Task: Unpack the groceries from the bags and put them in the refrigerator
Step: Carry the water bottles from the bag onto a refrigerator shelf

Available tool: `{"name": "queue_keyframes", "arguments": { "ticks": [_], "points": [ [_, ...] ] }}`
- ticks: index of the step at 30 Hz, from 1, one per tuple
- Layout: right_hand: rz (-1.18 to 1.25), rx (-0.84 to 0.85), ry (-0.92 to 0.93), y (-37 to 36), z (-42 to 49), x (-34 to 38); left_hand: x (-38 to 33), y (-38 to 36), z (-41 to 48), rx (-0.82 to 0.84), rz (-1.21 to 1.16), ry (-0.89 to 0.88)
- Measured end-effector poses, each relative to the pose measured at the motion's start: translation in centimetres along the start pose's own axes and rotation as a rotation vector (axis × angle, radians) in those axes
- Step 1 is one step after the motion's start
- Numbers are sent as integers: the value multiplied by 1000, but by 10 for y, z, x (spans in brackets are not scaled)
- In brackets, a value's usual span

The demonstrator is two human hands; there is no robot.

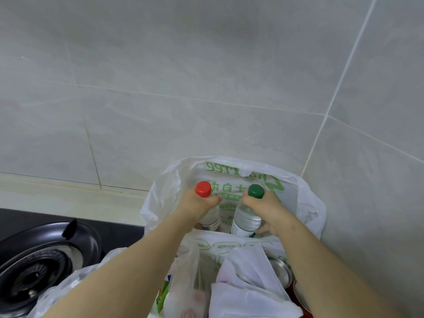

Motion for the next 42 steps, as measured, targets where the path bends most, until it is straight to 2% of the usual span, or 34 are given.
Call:
{"name": "queue_keyframes", "arguments": {
  "ticks": [3, 10, 17, 25, 34, 42],
  "points": [
    [55, 29, -89, -7, -4, -10, 3, -2, 1, 26, -18, 38],
    [160, 7, -46, -11, -9, -10, 7, -8, -1, 74, -124, 101],
    [190, -40, 9, -16, -25, -11, 17, -8, -8, -44, -161, 83],
    [285, -174, 59, -8, -45, -4, 14, -1, -39, -156, -284, 38],
    [377, -289, 278, 13, -98, 54, -32, 31, -86, -155, -438, -111],
    [469, -310, 521, 6, -176, 94, -53, 77, -187, -210, -515, -327]
  ]
}}
Point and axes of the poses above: each hand's wrist, its own z-axis towards the middle knuckle, its own y-axis out of the back of the hand, x = y × z, the point moved 8 cm from there along z, towards the middle knuckle, and after that the axes turned 10 degrees about y, right-handed, at the moved point
